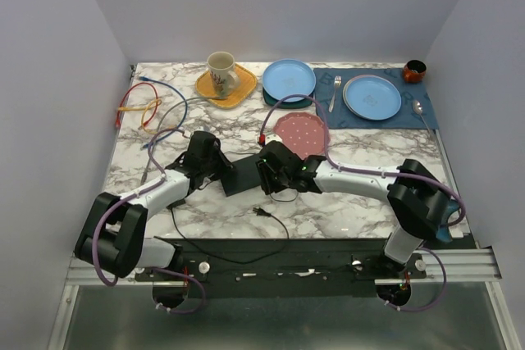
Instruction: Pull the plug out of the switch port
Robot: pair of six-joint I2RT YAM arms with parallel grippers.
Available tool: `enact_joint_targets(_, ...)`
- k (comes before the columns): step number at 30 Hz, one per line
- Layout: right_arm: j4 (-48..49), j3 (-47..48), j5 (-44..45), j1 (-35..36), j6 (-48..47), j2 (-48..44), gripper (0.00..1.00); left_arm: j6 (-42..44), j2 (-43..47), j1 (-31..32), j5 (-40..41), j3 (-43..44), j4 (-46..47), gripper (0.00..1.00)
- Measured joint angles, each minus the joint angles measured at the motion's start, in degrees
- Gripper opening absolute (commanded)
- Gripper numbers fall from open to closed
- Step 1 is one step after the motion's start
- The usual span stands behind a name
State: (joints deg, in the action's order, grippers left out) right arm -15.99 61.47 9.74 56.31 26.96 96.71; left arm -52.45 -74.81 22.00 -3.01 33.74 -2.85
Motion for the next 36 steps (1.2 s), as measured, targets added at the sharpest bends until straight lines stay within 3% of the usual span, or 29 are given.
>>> enact_joint_targets(13, -0.1, 0.0, 0.0, -0.1, -0.5, 6.1, 0.50, 0.6, -6.0, 0.2, -4.7, 1.5, 3.5, 0.18)
enact_joint_targets(27, -0.4, 5.3, 4.4, -0.1, -3.6, 10.7, 0.47, 0.8, -6.1, 0.2, -5.1, 1.9, 3.1, 0.18)
enact_joint_targets(30, -0.4, 5.7, 5.6, 0.0, -4.1, 11.1, 0.42, 0.8, -6.1, 0.2, -5.2, 1.9, 2.9, 0.18)
enact_joint_targets(34, 0.2, 5.7, 6.8, 0.0, -4.1, 11.3, 0.24, 0.9, -6.1, 0.2, -5.6, 1.9, 2.8, 0.18)
enact_joint_targets(36, 1.5, 5.1, 7.3, 0.0, -3.7, 11.3, 0.20, 0.9, -6.1, 0.2, -5.7, 1.9, 2.8, 0.17)
